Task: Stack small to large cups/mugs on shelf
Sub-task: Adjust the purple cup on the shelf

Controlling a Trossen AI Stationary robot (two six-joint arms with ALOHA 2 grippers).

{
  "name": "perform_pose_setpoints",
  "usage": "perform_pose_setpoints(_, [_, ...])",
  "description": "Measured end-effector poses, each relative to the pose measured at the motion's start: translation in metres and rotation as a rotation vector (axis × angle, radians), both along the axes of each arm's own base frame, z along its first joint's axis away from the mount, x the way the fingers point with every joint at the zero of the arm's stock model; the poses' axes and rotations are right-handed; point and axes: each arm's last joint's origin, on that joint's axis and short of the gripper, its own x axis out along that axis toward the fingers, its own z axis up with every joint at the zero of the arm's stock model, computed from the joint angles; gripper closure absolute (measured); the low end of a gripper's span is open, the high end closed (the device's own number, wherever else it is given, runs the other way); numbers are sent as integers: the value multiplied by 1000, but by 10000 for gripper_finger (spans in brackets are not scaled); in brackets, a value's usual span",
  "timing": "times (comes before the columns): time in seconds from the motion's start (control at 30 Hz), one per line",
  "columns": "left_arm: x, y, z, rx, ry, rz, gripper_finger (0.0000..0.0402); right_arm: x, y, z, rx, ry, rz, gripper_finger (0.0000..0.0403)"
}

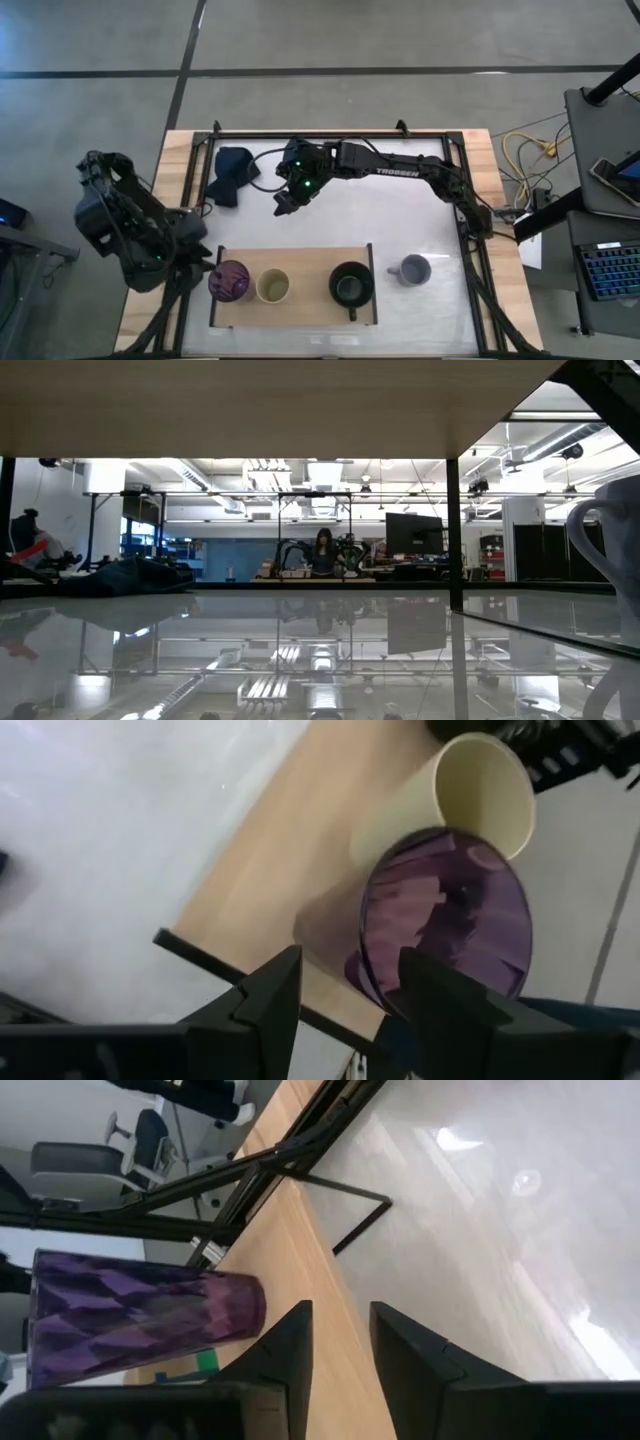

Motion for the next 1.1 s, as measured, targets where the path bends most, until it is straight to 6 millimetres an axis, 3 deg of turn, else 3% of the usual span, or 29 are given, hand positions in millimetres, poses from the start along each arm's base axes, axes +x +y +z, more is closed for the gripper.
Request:
perform_pose_setpoints(0.4, [11, -13, -6, 8, 51, -6, 246, 1, 14, 0, -15, -7, 38, 305])
perform_pose_setpoints(0.73, [18, -19, -12, 25, 87, -11, 250, 1, 14, 0, -18, -9, 42, 306])
perform_pose_setpoints(1.1, [18, -20, -13, 14, 112, -49, 341, 1, 14, 0, -27, -14, 50, 305])
